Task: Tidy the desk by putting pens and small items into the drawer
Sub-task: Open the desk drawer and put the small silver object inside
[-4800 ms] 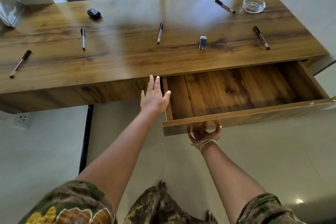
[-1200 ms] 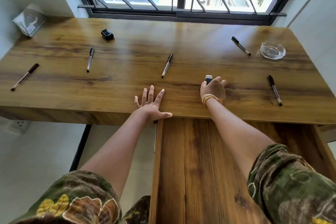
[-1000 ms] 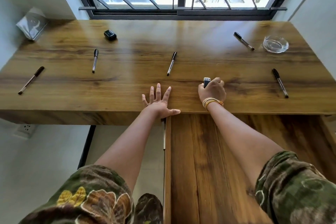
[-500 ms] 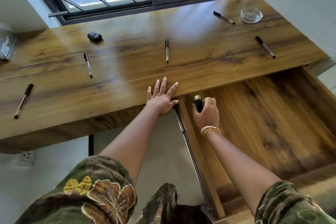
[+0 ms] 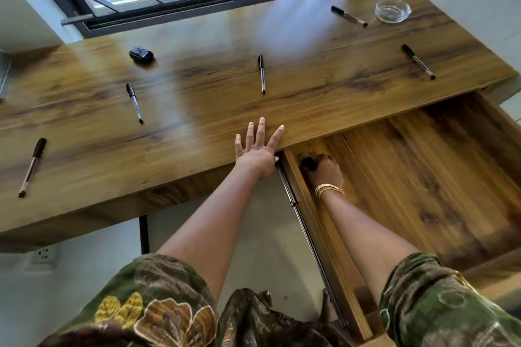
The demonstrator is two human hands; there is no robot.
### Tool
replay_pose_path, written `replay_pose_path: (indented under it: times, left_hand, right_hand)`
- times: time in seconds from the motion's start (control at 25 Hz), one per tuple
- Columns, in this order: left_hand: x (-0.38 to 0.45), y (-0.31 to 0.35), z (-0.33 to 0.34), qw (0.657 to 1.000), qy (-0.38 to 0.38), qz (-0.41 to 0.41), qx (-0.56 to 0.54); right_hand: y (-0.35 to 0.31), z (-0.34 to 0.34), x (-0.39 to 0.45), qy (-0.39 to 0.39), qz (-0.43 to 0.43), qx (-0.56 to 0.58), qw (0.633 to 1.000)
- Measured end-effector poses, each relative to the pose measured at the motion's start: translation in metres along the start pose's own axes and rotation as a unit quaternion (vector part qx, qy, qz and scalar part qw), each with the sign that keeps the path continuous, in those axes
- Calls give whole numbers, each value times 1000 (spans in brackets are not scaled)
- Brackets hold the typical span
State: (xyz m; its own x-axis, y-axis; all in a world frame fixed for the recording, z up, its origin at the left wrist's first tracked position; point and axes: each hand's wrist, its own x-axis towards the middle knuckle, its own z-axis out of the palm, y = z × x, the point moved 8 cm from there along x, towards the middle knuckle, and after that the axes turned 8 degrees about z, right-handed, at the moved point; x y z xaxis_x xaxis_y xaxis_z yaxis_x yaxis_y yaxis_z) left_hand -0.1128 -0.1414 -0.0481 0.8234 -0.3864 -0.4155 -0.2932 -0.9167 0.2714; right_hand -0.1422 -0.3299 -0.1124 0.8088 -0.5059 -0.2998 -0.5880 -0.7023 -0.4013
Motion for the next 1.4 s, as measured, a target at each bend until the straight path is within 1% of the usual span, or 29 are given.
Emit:
replay_pose_path:
  times: [0.4,0.6,0.76,0.88,0.96,1.04,1.16,1.24,1.4]
  left_hand:
    - [-1,1,-3,999,19,-9,32]
    - [-3,3,-4,999,16,-8,38]
    - [-8,6,-6,999,-1,-12,33]
    - [-17,8,-3,999,-20,-10,27]
    - [-24,6,-1,999,-28,-1,25]
    - [-31,3,-5,1000,-8,10,-3]
    - [-35,-5,-27,994,91,27,-54]
    - [-33,-15,-46,988,138,13,-73]
    - [-24,-30,-78,979,172,-24,-103]
  right_hand:
    - [-2,7,4,-20,-1,-14,1000]
    - [11,6,-1,-60,12,52,997]
    - [18,-2,-12,-99,9,53,994]
    - [29,-13,-21,-119,26,87,989]
    - [31,-28,-27,-84,18,112,990]
    - [21,-52,-33,-17,-11,129,991]
    - [-15,-84,-39,58,-60,147,986]
    - [-47,-96,-37,84,-89,147,982]
    - [-110,-96,-27,83,-123,150,977]
